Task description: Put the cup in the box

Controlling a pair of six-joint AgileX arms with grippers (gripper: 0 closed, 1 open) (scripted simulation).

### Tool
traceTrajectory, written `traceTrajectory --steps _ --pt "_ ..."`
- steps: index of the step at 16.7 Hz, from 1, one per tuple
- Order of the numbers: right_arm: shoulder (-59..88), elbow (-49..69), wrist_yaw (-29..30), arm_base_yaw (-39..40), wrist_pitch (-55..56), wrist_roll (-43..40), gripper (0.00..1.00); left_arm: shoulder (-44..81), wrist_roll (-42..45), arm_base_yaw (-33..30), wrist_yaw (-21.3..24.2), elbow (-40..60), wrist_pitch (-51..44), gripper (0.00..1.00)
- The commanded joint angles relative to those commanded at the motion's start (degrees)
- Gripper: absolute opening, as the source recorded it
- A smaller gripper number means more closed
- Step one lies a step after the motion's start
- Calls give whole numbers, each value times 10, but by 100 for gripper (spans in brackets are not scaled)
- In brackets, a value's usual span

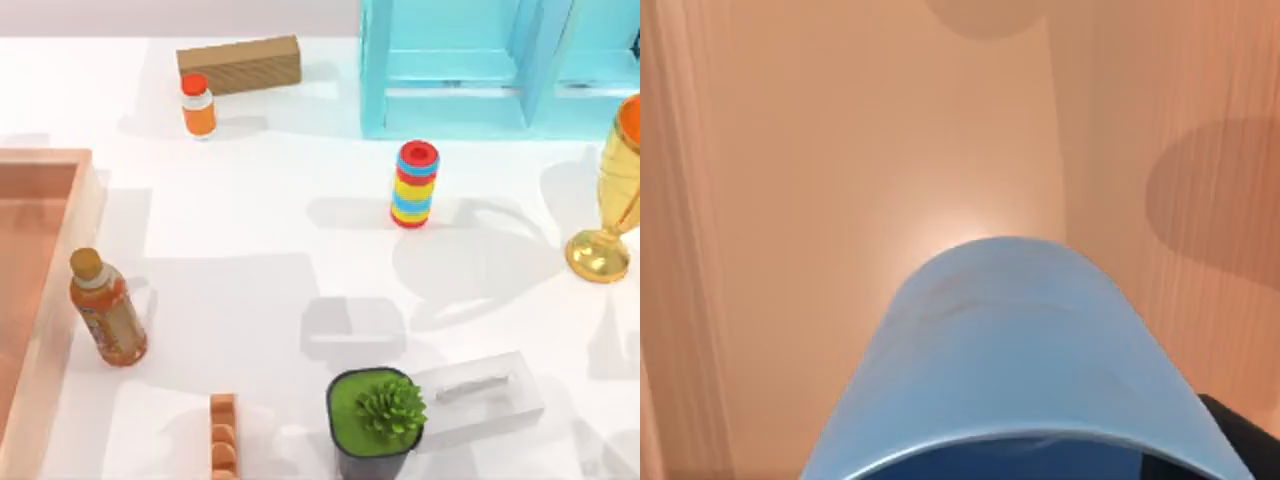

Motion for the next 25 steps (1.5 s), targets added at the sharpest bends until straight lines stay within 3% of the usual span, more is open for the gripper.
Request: traceTrajectory --steps 4,9,22,25 --pt "0 0 0 0 0 0 100 7 10 11 0 -79 86 0" --pt "0 0 0 0 0 0 100 8 12 14 0 -92 100 0" --pt "0 0 0 0 0 0 100 8 12 14 0 -92 100 98" --pt "0 0 0 0 0 0 100 8 12 14 0 -92 100 100"
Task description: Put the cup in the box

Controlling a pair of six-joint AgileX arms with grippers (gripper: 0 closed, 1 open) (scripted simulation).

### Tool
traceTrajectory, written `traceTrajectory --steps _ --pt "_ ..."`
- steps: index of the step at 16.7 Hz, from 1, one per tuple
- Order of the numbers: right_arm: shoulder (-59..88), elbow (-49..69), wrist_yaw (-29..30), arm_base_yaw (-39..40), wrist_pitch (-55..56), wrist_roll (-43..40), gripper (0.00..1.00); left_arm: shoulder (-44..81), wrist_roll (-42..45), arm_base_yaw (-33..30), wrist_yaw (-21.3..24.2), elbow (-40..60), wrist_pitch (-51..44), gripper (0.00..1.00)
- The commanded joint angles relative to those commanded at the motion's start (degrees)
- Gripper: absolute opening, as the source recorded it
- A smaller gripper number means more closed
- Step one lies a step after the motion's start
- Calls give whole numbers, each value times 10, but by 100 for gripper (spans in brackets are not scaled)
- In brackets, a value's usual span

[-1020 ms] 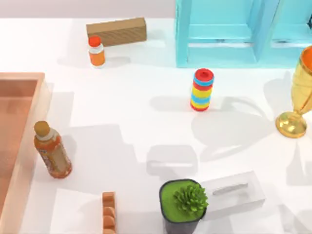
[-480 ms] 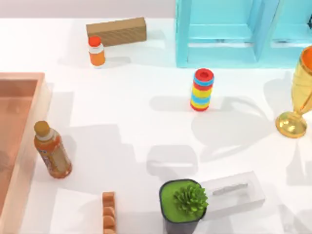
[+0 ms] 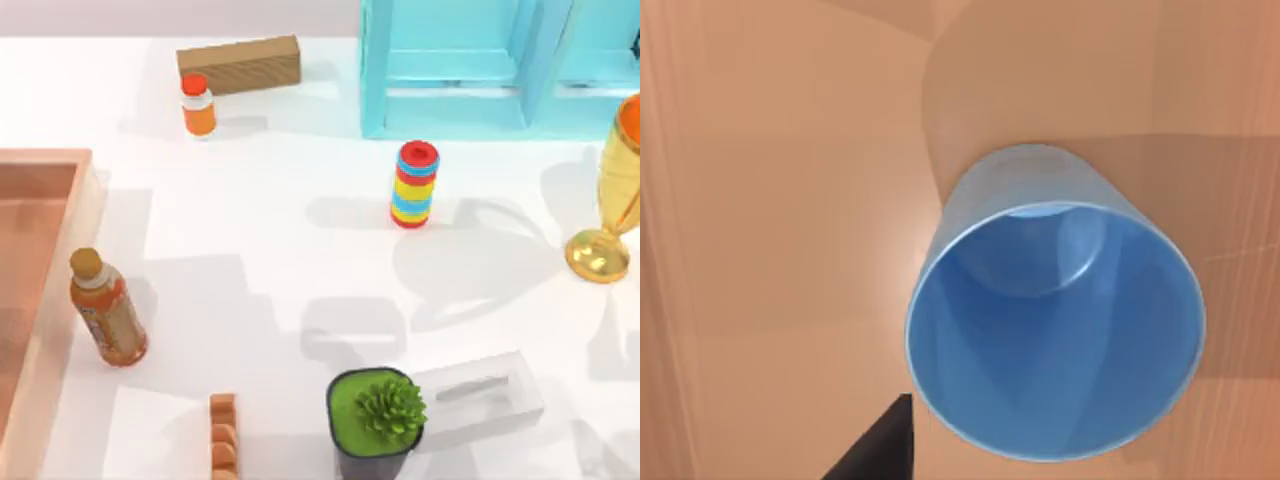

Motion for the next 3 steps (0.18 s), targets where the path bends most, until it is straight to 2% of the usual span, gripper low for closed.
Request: traceTrajectory --steps 3 --pt "0 0 0 0 0 0 100 0 0 0 0 0 0 100"
